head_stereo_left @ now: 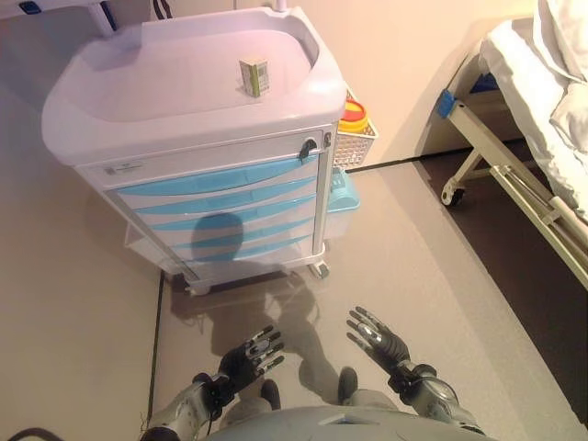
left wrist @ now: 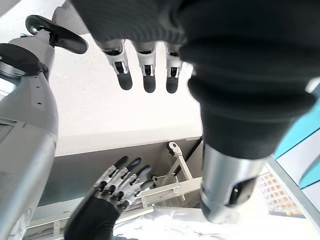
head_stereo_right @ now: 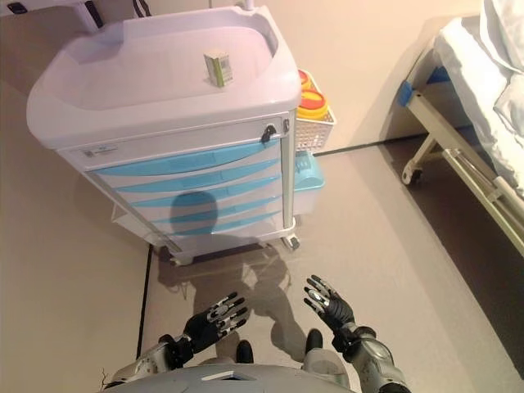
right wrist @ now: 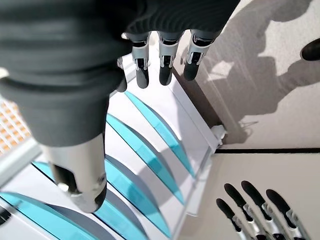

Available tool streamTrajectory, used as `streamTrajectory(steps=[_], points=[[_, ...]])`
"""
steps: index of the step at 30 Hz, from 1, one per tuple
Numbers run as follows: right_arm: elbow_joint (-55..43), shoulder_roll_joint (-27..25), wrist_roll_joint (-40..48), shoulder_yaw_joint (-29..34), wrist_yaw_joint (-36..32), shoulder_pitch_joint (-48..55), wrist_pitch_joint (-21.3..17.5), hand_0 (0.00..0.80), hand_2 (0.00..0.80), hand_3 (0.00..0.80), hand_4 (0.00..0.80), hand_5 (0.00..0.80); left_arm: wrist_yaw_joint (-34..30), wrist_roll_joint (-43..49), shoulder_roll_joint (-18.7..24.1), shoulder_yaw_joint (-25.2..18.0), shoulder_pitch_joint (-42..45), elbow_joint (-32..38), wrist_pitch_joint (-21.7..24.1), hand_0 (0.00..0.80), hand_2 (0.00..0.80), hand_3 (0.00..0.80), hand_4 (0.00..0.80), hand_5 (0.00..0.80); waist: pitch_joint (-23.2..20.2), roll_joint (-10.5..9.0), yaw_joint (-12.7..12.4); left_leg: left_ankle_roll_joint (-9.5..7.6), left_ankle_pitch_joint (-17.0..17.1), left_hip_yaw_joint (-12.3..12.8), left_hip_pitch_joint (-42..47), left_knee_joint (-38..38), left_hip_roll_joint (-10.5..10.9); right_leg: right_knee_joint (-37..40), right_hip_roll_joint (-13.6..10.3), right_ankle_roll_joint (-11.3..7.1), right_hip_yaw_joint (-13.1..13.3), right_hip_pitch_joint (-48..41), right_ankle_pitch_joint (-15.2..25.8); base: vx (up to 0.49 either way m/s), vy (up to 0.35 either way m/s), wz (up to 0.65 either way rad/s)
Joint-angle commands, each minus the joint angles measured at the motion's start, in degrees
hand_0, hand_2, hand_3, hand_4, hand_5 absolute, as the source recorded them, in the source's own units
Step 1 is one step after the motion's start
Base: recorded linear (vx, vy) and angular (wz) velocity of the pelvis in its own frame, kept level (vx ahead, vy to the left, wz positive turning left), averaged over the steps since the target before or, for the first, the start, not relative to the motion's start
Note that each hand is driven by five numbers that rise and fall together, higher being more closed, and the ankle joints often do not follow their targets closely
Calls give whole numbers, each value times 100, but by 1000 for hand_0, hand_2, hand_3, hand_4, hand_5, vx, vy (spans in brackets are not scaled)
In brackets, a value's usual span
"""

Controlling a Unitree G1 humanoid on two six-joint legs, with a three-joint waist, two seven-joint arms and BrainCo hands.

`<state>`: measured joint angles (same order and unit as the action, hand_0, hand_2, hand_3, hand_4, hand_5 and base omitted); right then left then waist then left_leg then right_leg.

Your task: Open the drawer and pick up the medicine

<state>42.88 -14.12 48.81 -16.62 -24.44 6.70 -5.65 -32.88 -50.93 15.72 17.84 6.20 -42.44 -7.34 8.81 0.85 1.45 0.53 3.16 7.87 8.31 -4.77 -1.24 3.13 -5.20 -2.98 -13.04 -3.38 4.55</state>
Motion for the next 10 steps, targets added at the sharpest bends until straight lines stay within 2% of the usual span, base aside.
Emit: streamTrajectory(steps=[1,3,10], points=[[-154,122,342,-86,-235,-147,-192,0,0,0,0,0,-2,-282,-94,82,-266,-200,176,0,0,0,0,0,25,39,-2,129,-329,-368,-325,67,28,-850,66,-176,-165,-210,-1004,-45,-13,0],[175,187,523,-20,-408,-138,-175,0,0,0,0,0,-108,-318,-184,106,-324,-387,140,0,0,0,0,0,-7,68,17,159,-262,-362,-337,-5,-2,-816,94,-166,-183,-230,-1003,-65,-20,3],[360,198,551,-17,-538,-195,-200,0,0,0,0,0,-249,-405,-253,111,-312,-516,94,0,0,0,0,0,-33,63,-11,207,-207,-383,-404,-23,-21,-698,118,-151,-203,-254,-966,-20,-5,1]])
